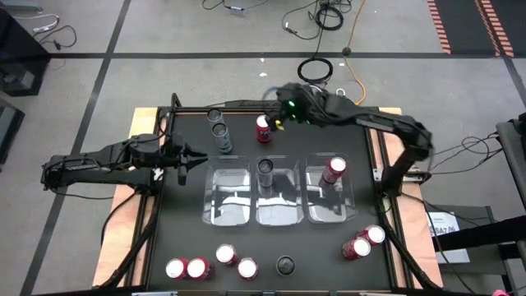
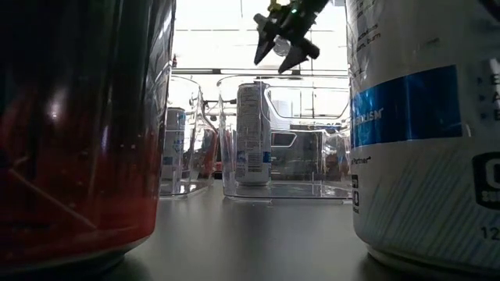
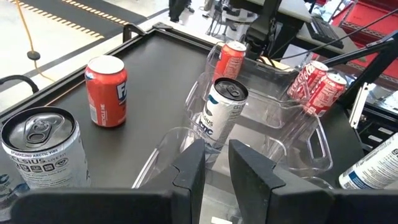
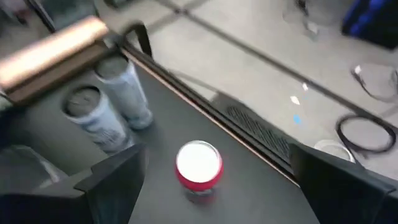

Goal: Sort soda cans
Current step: Put the top orange soda can into the right transparent bin

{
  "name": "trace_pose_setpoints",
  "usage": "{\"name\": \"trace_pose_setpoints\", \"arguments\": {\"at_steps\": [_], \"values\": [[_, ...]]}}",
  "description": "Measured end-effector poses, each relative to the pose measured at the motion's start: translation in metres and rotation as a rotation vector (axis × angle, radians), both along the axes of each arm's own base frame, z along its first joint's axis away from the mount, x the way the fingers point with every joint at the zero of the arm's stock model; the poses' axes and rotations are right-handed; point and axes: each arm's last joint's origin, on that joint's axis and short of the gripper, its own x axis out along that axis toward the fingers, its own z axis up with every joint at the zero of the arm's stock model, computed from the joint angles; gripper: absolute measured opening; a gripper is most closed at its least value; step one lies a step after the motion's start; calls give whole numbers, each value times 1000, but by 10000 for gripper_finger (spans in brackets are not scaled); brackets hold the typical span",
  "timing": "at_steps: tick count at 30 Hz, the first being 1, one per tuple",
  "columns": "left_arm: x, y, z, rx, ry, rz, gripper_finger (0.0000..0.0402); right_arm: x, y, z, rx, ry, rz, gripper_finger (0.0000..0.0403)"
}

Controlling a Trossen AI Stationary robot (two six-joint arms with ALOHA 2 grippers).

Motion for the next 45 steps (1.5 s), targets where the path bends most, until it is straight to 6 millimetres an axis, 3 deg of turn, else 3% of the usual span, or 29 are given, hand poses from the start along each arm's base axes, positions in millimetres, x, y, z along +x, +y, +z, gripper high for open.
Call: {"name": "trace_pose_setpoints", "arguments": {"at_steps": [5,12,36,45], "values": [[0,0,0,0,0,1,82,23,-36,-10,202,69,72,380],[0,0,0,2,1,5,82,39,-70,-50,396,140,17,380],[0,0,0,2,2,6,82,70,-77,-118,413,273,47,380],[0,0,0,2,2,5,82,70,-77,-121,363,320,39,380]]}}
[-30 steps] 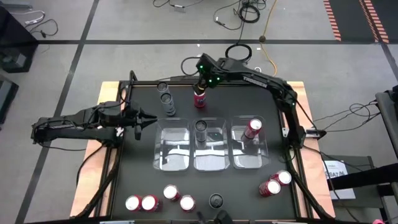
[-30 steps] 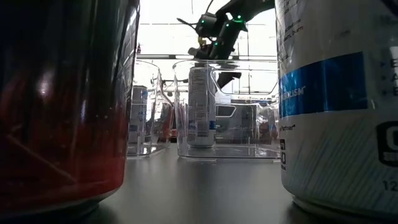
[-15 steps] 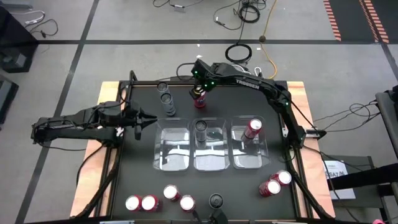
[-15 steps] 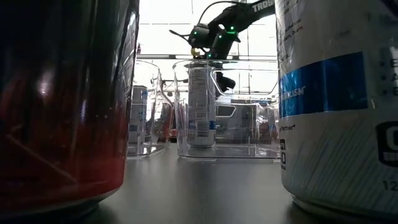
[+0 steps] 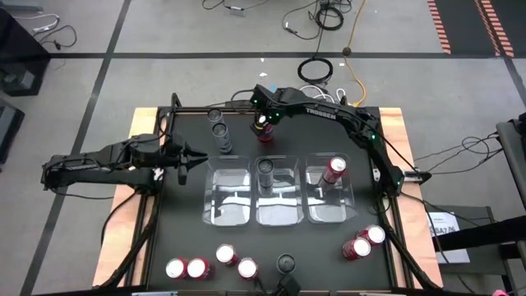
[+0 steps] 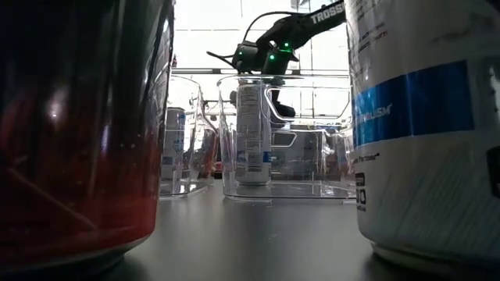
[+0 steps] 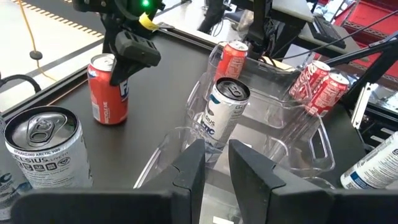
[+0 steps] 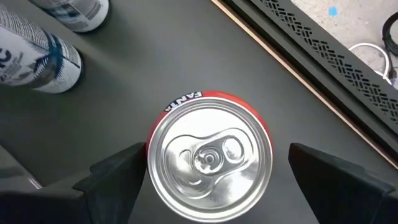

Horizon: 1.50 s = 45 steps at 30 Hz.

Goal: Sort soda cans
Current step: Put the top orange soda can into the right transparent bin

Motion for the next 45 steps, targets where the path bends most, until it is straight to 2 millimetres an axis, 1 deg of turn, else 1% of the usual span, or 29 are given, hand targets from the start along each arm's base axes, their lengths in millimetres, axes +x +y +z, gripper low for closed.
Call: {"name": "trace_pose_setpoints", "arguments": {"at_steps": [4,9,14,17,22,25,27,30,35,37,41,45], "values": [[0,0,0,0,0,0,82,1,3,0,-1,7,16,380],[0,0,0,-2,0,1,82,6,4,-13,-21,47,27,380],[0,0,0,-5,-1,-7,82,8,6,-11,-31,30,30,373],[0,0,0,-7,-1,-11,82,7,6,-12,-22,41,23,348],[0,0,0,-7,-1,-11,82,6,7,-12,-13,43,17,279],[0,0,0,-8,-1,-11,82,5,9,-9,-6,45,6,276],[0,0,0,-9,-1,-10,82,2,11,-4,-6,48,8,276],[0,0,0,-9,-1,-10,82,-3,19,16,-28,18,5,276],[0,0,0,-9,-1,-11,82,-21,37,61,-105,3,-21,278],[0,0,0,-8,-1,-10,82,-31,46,81,-139,-13,-42,280],[0,0,0,-8,-1,-11,82,-56,70,120,-154,-64,-78,280],[0,0,0,-6,-1,-11,82,-84,96,147,-198,-41,-155,281]]}}
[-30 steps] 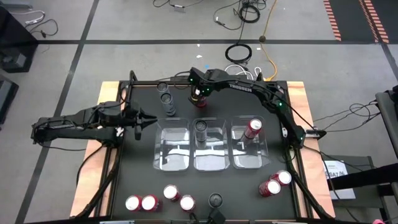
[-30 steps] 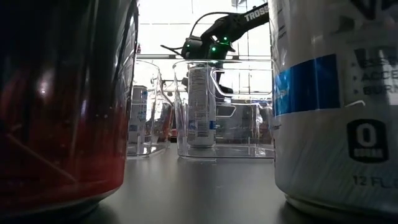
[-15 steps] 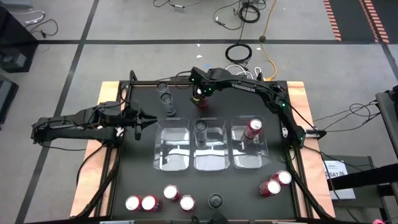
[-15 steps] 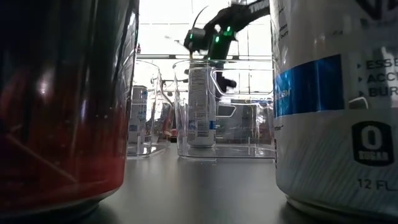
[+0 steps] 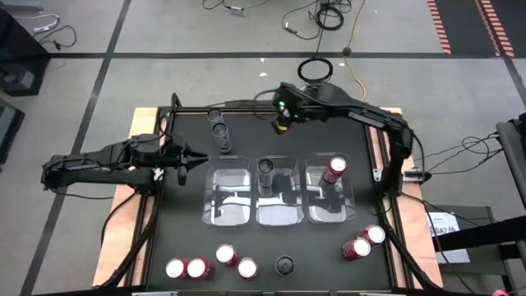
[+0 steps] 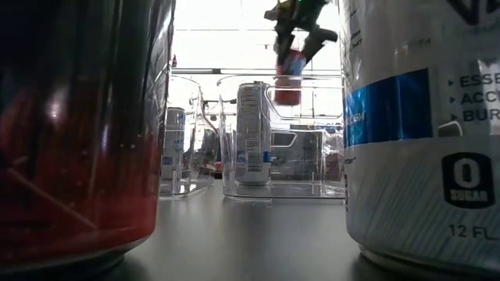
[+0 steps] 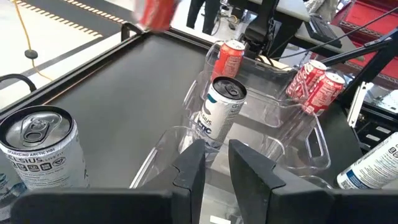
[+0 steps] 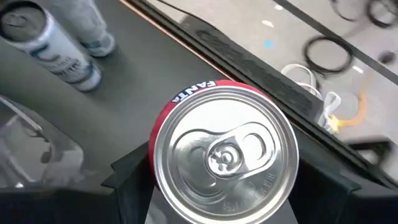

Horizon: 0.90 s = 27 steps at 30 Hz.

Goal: Sort soda cans
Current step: Put the top orange soda can into the right transparent bin

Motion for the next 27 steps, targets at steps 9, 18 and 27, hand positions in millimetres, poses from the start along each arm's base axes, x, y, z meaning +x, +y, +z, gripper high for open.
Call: {"name": "trace_pose_setpoints", "arguments": {"at_steps": [9,18,27], "values": [[0,0,0,1,0,0,82,-62,65,13,1,-5,-150,283],[0,0,0,1,0,0,82,-96,113,-30,109,-180,-248,284],[0,0,0,2,0,-1,82,-96,139,-53,163,-141,-283,284]]}}
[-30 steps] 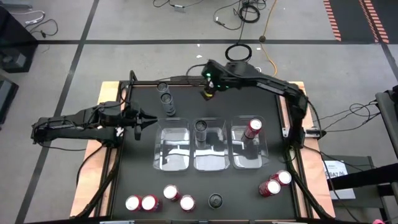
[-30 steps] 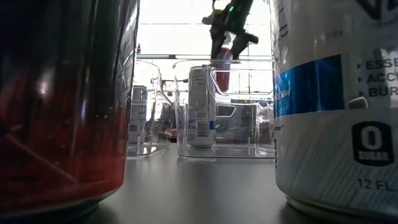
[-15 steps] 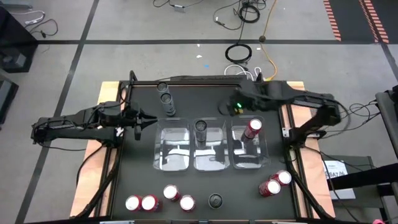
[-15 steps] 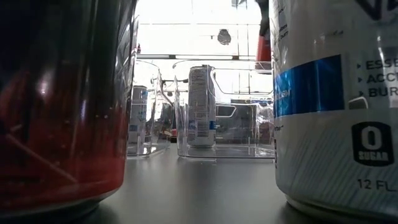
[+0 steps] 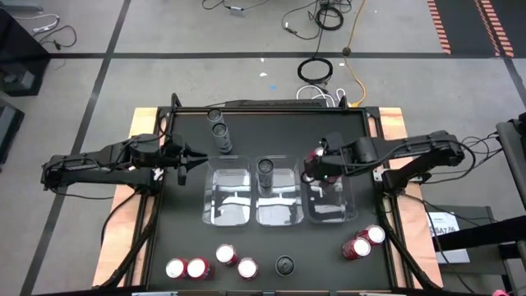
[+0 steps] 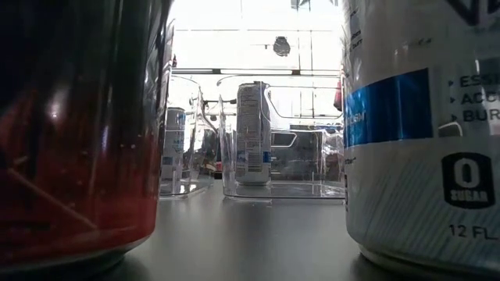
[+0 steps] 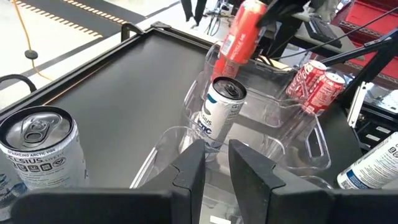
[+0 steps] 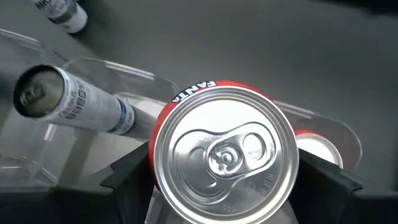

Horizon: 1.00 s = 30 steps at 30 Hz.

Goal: Sort soda cans
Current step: Put the top orange soda can into the right transparent bin

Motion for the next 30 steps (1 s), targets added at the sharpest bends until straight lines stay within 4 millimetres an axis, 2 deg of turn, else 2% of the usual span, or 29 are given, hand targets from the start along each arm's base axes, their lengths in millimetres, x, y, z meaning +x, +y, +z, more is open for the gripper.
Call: {"name": "trace_pose_setpoints", "arguments": {"at_steps": [8,12,20,30], "values": [[0,0,0,0,0,0,82,8,6,-20,-11,96,-15,284],[0,0,0,0,0,0,82,6,6,-38,-11,137,-50,284],[0,0,0,0,0,0,82,6,7,-63,28,87,-52,284],[0,0,0,0,1,0,82,6,-4,-92,24,85,-83,284]]}}
